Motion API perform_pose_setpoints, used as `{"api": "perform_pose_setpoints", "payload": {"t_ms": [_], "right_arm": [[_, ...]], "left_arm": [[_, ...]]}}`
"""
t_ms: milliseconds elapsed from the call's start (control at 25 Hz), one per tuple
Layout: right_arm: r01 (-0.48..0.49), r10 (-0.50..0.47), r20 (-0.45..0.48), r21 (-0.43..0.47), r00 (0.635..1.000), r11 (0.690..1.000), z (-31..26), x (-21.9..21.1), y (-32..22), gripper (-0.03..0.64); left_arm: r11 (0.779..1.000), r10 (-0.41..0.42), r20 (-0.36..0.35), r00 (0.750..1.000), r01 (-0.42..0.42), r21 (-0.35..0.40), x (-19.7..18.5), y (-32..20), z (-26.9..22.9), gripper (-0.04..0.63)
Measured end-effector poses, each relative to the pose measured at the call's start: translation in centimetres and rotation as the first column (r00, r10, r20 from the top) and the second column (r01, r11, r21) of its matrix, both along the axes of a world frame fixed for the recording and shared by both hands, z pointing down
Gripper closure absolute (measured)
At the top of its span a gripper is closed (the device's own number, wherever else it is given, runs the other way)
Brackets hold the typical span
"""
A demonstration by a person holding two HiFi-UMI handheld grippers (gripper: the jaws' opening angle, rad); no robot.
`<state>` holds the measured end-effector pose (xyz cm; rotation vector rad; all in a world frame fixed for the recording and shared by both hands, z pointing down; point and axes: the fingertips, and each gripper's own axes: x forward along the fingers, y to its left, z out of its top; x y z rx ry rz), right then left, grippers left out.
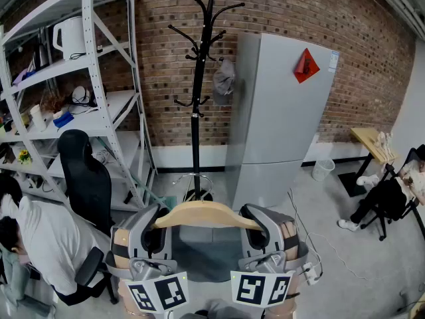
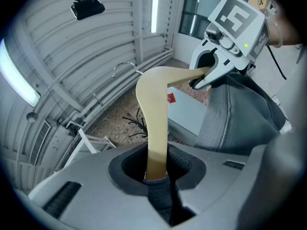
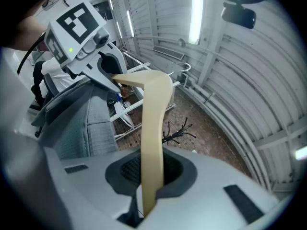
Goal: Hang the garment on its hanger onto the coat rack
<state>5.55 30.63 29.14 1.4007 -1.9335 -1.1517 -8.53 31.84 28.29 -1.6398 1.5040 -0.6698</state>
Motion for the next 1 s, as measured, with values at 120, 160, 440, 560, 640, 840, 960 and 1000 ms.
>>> {"api": "perform_pose_setpoints", "payload": {"t_ms": [120,160,440,560,640,840,960,1000], "right_arm": [[-0.001,0.001,0.008,-0.005,1.0,1.0,0.0,0.3,0.0,0.572],[-0.001,0.001,0.01,-0.005,1.0,1.0,0.0,0.4,0.0,0.572],[0.005,-0.005,0.021,-0.024,1.0,1.0,0.2,1.3,-0.1,0.572],[0.019,-0.018,0.026,-0.037,1.0,0.999,0.5,1.4,-0.3,0.572],[0.021,-0.02,0.026,-0.041,0.999,0.999,0.7,1.7,-0.6,0.572],[0.039,-0.038,0.02,-0.046,0.999,0.998,0.9,2.8,-2.4,0.572],[0.056,-0.056,0.011,-0.047,0.998,0.997,0.9,3.4,-3.7,0.572],[0.063,-0.062,0.009,-0.047,0.998,0.997,0.9,3.6,-4.1,0.572]], "left_arm": [[1.0,-0.001,0.003,1.0,0.001,0.002,0.3,0.0,-0.2,0.514],[1.0,-0.001,0.004,1.0,0.001,0.003,0.4,0.0,-0.2,0.514],[1.0,-0.008,0.013,1.0,0.008,-0.004,1.3,0.0,-0.1,0.514],[1.0,-0.014,0.016,1.0,0.015,-0.012,1.5,-0.2,0.1,0.514],[1.0,-0.02,0.02,1.0,0.02,-0.018,1.8,-0.5,0.3,0.514],[0.999,-0.036,0.03,0.999,0.037,-0.017,3.0,-2.1,0.5,0.514],[0.998,-0.058,0.039,0.998,0.059,-0.012,3.7,-3.3,0.5,0.514],[0.998,-0.065,0.041,0.997,0.065,-0.012,3.9,-3.7,0.5,0.514]]}}
